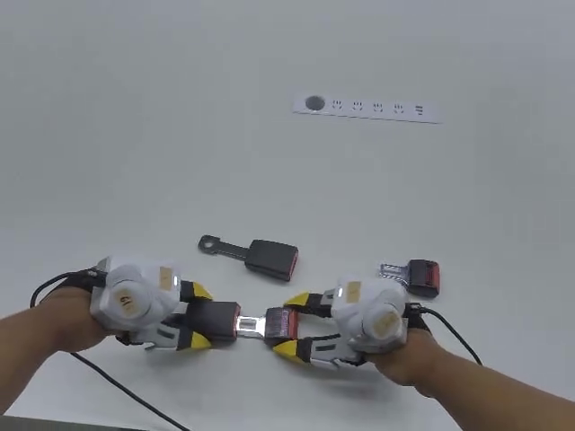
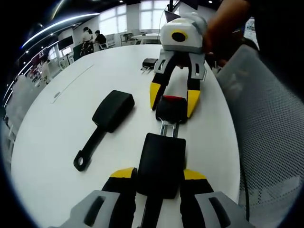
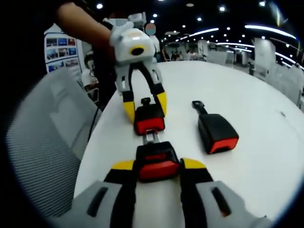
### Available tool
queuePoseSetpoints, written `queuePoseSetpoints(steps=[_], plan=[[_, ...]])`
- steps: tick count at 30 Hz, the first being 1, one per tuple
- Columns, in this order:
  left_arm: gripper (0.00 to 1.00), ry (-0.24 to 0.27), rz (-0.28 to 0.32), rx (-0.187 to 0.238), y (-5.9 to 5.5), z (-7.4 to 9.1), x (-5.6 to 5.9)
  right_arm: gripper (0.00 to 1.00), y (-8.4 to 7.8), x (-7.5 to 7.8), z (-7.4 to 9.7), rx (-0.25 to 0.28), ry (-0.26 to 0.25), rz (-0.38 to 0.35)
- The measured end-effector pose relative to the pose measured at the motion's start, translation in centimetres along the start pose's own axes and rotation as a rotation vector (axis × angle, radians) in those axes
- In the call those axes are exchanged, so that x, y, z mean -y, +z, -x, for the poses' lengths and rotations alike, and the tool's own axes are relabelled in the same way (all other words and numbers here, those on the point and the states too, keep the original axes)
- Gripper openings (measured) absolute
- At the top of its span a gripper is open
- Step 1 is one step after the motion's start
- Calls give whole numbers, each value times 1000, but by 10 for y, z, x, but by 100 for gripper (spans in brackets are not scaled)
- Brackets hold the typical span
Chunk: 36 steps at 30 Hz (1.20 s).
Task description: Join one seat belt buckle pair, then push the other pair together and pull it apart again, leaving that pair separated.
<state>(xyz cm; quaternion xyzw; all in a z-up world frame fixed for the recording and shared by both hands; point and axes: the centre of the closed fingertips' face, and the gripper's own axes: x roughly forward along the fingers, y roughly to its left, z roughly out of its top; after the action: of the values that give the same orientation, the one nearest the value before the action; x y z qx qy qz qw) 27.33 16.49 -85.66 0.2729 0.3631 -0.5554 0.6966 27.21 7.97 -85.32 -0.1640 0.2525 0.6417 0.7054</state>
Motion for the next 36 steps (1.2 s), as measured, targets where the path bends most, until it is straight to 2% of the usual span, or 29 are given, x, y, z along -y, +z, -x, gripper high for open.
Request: queuePoseSetpoints(steps=[5, 8, 11, 16, 18, 21, 29, 32, 33, 34, 36], plan=[[37, -3, -12, -5, 1, 0, 0, 36, 0, 0, 0, -18, -2, 21], [36, -8, -21, -8, 2, 0, 1, 36, 5, -2, -8, -22, -8, 12], [36, -15, -30, -15, 2, -1, 1, 36, 8, 0, -14, -44, -26, 37], [35, -17, -43, -24, 2, -2, 2, 35, 9, 1, -15, -31, -42, -28], [35, -18, -42, -27, 2, -1, 1, 35, 12, 0, -18, -40, -48, -27], [35, -23, -55, -22, 1, -2, 1, 35, 11, 1, -17, -44, -39, -32], [34, -54, -108, -42, 3, -2, 3, 35, 16, -1, -23, -66, -11, -15], [34, -64, -124, -51, 3, -2, 2, 35, 21, -4, -31, -75, -18, -14], [35, -69, -121, -52, 1, -2, 3, 35, 19, -3, -29, -92, -24, 1], [35, -71, -127, -55, 1, -2, 3, 35, 18, -3, -30, -80, -23, -31], [35, -71, -132, -57, 1, -2, 2, 35, 18, -3, -30, -79, -26, -29]])
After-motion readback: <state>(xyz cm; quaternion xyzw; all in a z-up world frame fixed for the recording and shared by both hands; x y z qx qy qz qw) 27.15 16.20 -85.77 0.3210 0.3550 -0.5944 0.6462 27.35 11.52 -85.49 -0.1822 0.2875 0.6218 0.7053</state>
